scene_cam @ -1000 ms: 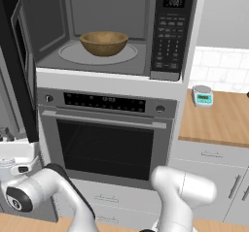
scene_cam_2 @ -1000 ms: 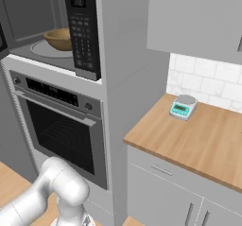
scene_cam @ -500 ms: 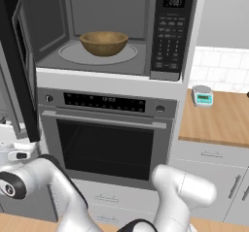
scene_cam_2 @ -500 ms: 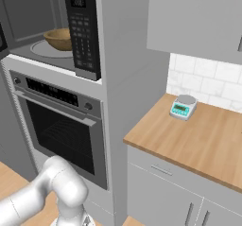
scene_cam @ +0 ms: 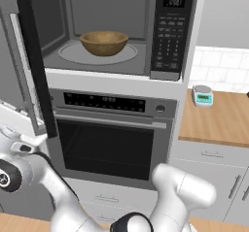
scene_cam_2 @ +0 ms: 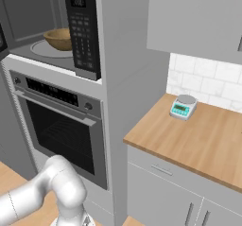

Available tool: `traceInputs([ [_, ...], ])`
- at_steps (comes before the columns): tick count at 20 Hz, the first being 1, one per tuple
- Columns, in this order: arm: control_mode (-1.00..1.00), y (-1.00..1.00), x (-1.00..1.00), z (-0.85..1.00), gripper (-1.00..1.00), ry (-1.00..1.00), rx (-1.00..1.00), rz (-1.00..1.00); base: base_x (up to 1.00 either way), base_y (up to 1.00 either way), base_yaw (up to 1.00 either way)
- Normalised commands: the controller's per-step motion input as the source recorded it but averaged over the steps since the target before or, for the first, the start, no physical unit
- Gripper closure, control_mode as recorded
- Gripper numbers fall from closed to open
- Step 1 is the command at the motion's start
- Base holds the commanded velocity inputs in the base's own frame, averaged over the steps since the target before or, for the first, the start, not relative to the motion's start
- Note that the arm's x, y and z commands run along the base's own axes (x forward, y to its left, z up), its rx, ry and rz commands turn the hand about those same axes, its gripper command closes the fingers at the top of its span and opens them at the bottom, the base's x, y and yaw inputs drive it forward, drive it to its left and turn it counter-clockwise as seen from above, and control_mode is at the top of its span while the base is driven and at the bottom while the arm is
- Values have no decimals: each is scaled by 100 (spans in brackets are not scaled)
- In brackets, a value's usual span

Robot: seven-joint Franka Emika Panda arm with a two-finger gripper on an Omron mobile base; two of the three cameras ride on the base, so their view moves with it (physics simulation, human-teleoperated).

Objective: Open the microwave, place the bowl with waffle inside the microwave, then close the microwave door and turn it on.

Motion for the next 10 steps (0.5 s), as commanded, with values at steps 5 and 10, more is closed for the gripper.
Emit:
traceInputs([
  [5, -100, -100, 0, 85, 100, 5, 39, 4, 0, 0, 0],
  [10, -100, -100, 2, 81, 100, 12, 45, 8, 0, 0, 0],
])
